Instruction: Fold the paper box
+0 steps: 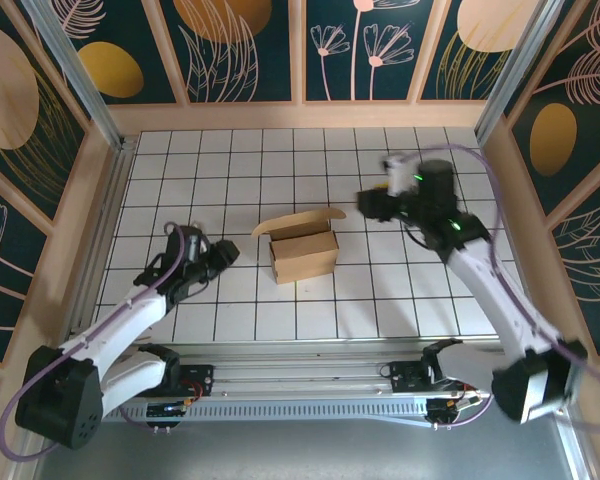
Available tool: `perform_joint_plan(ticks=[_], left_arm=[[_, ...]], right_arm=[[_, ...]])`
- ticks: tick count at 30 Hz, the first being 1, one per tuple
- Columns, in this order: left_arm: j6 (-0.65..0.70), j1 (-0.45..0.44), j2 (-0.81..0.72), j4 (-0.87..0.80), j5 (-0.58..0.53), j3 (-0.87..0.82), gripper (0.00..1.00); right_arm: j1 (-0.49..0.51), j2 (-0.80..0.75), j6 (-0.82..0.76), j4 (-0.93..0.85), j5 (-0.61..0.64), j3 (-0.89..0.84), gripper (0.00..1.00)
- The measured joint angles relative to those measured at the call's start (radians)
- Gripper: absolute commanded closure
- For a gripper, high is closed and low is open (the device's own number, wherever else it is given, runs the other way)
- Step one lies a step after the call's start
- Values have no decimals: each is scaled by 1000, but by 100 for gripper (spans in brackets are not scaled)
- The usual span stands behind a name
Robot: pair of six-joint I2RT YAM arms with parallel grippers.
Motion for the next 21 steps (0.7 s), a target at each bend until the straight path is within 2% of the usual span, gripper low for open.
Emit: perform_joint_plan(ticks=[2,6,11,15,21], left_arm=[[-51,-42,-10,13,21,-42,60],[-113,-72,40,100,50,-63,63],[-146,-95,209,243,84,-42,69],[-172,-142,328,328,124,-3,70],[-203,-149,373,385,130,2,70]], right_arm=[[-83,-64,136,76,-72,-145,56],[-90,14,290,201,-199,-296,56],[-18,128,367,356,-264,-369,57],[66,209,393,490,-273,-377,58],[124,255,460,658,-257,-415,63]])
